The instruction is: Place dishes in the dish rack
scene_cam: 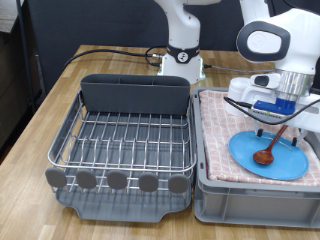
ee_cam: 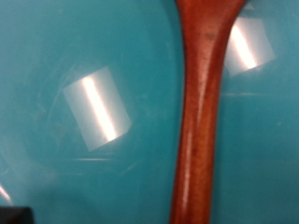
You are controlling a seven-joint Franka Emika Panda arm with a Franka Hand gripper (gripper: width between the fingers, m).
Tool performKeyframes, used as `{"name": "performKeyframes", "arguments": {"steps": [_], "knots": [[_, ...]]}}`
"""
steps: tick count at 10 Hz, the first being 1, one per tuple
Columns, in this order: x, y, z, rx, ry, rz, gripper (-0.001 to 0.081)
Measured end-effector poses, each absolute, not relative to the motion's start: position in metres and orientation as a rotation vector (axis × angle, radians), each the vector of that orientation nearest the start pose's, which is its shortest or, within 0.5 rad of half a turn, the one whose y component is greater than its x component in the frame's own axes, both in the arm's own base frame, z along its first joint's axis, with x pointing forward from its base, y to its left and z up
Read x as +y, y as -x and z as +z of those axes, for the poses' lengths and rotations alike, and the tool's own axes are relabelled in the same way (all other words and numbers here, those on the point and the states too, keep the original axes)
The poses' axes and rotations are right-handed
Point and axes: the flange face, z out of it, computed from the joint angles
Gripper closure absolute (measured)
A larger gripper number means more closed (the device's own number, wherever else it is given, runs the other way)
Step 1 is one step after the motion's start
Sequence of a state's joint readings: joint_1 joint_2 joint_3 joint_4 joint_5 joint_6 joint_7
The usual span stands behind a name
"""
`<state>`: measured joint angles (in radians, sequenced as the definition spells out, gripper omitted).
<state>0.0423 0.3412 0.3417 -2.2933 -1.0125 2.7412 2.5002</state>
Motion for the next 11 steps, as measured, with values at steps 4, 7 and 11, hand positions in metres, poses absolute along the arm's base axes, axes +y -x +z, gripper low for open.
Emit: {"name": "performKeyframes", "arguments": {"steps": [4, 7, 11], "knots": [[0.232, -0.476, 0.215, 1.727, 2.435, -0.536, 0.0446], [0.232, -0.476, 0.216, 1.735, 2.434, -0.54, 0.0718], [0.239, -0.483, 0.261, 1.798, 2.4, -0.574, 0.0716]]}}
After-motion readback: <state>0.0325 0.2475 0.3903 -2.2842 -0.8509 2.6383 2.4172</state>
